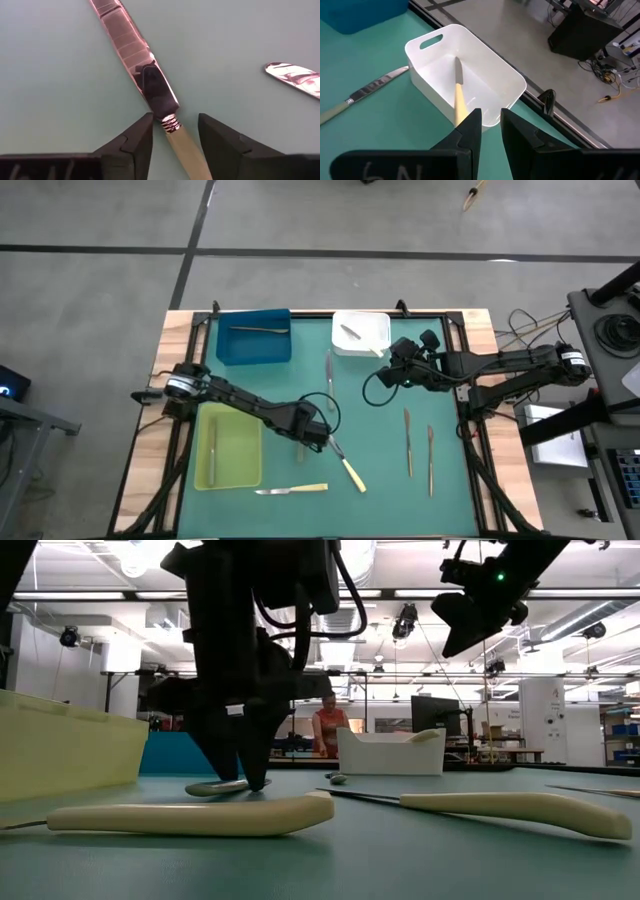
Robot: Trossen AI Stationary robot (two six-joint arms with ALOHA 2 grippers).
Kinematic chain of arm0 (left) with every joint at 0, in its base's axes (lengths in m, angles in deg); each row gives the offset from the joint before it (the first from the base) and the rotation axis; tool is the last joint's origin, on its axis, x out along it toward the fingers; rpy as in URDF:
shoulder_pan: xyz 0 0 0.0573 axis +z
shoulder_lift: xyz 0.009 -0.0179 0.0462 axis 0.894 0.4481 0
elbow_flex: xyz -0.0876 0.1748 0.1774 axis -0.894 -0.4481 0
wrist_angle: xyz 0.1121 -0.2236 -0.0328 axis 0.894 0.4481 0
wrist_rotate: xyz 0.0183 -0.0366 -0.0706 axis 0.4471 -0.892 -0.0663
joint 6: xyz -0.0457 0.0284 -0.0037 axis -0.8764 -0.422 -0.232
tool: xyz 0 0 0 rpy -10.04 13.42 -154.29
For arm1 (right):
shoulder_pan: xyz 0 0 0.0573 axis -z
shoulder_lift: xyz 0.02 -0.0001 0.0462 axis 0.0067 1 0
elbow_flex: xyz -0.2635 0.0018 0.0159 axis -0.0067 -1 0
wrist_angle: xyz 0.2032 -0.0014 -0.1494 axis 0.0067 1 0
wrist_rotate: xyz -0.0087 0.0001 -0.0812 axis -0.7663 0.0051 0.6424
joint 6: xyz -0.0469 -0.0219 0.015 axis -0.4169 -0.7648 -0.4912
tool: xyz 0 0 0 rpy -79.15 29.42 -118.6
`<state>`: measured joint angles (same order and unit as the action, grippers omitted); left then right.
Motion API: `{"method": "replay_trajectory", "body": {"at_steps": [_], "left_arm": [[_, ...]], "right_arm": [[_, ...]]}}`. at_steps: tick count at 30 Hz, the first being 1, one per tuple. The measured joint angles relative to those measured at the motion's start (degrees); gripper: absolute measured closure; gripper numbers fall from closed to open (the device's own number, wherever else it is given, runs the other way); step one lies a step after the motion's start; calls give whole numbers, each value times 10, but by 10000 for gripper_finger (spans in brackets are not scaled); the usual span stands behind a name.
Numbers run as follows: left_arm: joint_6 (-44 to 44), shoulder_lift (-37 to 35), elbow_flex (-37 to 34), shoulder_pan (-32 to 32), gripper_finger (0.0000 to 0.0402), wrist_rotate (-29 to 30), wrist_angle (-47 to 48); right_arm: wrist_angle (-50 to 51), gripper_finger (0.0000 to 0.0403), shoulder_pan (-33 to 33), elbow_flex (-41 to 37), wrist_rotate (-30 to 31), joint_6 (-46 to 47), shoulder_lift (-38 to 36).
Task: Sort silverware by color (type)
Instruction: Put the bottom green knife into the green bin
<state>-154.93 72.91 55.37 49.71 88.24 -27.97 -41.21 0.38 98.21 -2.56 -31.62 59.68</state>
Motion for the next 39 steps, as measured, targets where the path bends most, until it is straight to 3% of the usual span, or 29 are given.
{"method": "replay_trajectory", "body": {"at_steps": [13,39], "left_arm": [[-6,-2,-12,0,322,4,-17],[1,-14,-15,1,325,23,-15]], "right_arm": [[0,339,0,-2,0,-4,0],[0,339,0,-2,0,-8,0]]}}
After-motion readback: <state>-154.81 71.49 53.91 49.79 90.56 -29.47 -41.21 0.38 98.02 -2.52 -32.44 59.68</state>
